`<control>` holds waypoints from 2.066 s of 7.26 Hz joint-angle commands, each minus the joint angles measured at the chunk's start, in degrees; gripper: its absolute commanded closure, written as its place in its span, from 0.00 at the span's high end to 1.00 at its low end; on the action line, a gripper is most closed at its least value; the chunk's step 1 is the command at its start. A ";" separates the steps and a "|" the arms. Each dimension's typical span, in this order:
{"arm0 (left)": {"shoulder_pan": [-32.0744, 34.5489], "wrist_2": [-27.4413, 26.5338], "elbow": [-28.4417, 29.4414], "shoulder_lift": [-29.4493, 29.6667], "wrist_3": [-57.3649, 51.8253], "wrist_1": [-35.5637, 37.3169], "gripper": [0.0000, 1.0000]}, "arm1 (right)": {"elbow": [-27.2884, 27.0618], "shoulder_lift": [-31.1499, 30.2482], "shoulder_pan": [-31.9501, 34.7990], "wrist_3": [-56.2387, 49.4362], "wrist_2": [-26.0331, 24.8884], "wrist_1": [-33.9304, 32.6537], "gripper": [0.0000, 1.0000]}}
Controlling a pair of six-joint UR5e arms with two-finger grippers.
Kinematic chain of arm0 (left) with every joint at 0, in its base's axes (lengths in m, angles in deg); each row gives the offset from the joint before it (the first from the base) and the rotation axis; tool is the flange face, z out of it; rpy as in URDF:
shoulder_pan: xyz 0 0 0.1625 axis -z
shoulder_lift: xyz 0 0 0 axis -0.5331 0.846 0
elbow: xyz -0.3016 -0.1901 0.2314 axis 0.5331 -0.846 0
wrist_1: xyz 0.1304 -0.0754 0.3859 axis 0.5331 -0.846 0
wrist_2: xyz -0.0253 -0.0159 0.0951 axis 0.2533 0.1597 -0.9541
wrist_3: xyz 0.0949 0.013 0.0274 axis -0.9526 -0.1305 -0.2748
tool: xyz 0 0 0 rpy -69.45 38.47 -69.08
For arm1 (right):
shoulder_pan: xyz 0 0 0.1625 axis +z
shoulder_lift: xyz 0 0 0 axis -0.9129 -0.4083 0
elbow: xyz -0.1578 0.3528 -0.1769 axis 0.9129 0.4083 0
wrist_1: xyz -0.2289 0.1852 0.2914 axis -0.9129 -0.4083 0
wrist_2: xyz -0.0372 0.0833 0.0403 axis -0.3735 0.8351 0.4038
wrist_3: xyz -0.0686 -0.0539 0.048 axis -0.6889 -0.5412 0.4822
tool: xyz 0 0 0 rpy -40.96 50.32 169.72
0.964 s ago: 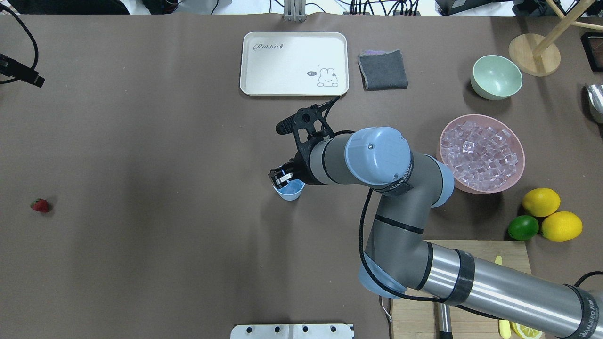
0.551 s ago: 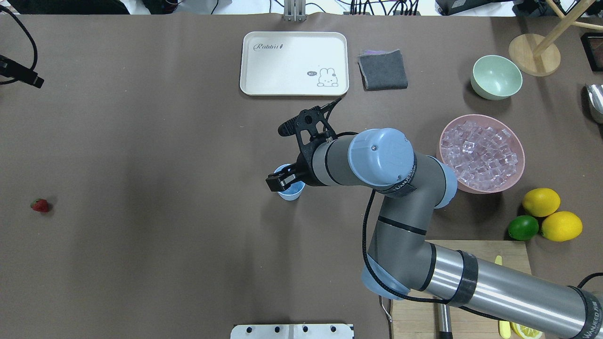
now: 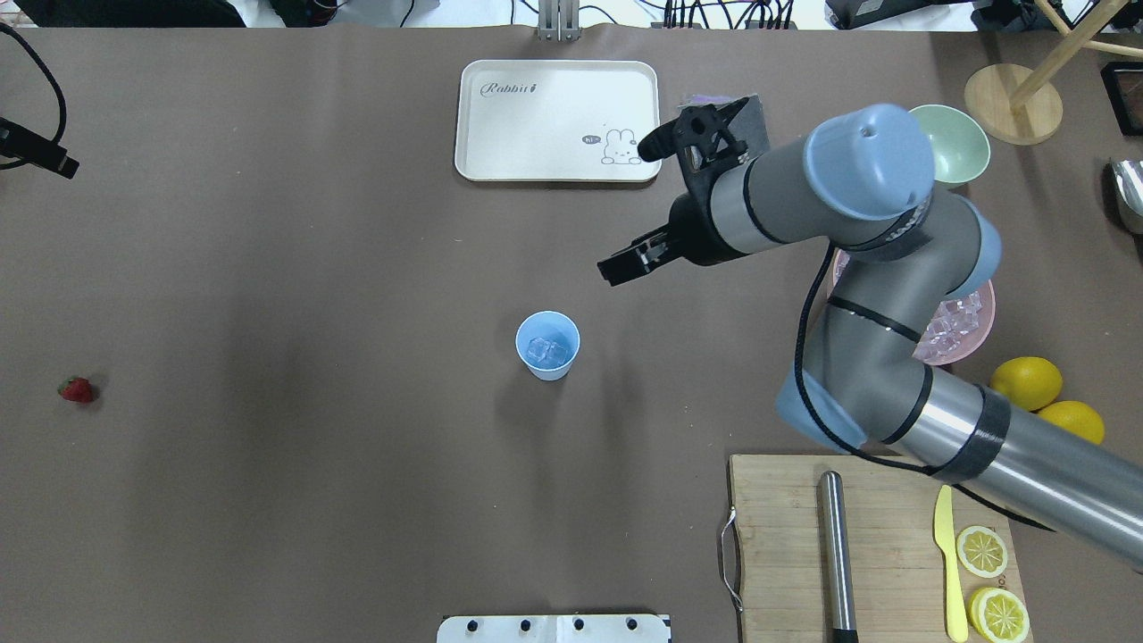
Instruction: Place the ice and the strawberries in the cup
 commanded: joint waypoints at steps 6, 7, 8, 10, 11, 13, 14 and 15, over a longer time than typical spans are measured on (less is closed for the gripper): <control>-0.01 1.70 -0.45 -2.54 0.10 0.18 0.98 | 2.70 -14.93 29.01 -20.27 19.90 -5.21 1.00; -0.01 1.79 -0.46 -3.68 0.10 0.10 0.98 | 2.71 -15.73 30.59 -22.81 20.42 -6.43 1.00; -0.01 1.96 -0.54 -5.61 0.02 -0.43 0.98 | 2.71 -17.22 32.08 -27.53 21.38 -8.01 1.00; -0.89 5.54 -0.37 -7.99 0.10 -0.43 0.98 | 2.44 -18.46 33.07 -28.72 22.27 -8.11 1.00; -1.67 7.05 -0.28 -8.61 0.10 -0.35 0.98 | 2.18 -18.29 33.07 -28.72 22.36 -8.11 1.00; -4.39 7.24 -0.37 -9.06 0.19 -0.43 0.98 | 1.83 -18.03 33.07 -28.72 21.75 -7.94 1.00; -5.54 7.24 -0.02 -8.97 0.10 -0.43 0.97 | 1.91 -17.76 33.07 -28.72 21.40 -7.94 1.00; -7.11 7.06 0.42 -9.05 0.10 -0.43 0.97 | 1.91 -17.76 33.15 -28.72 21.22 -7.94 1.00</control>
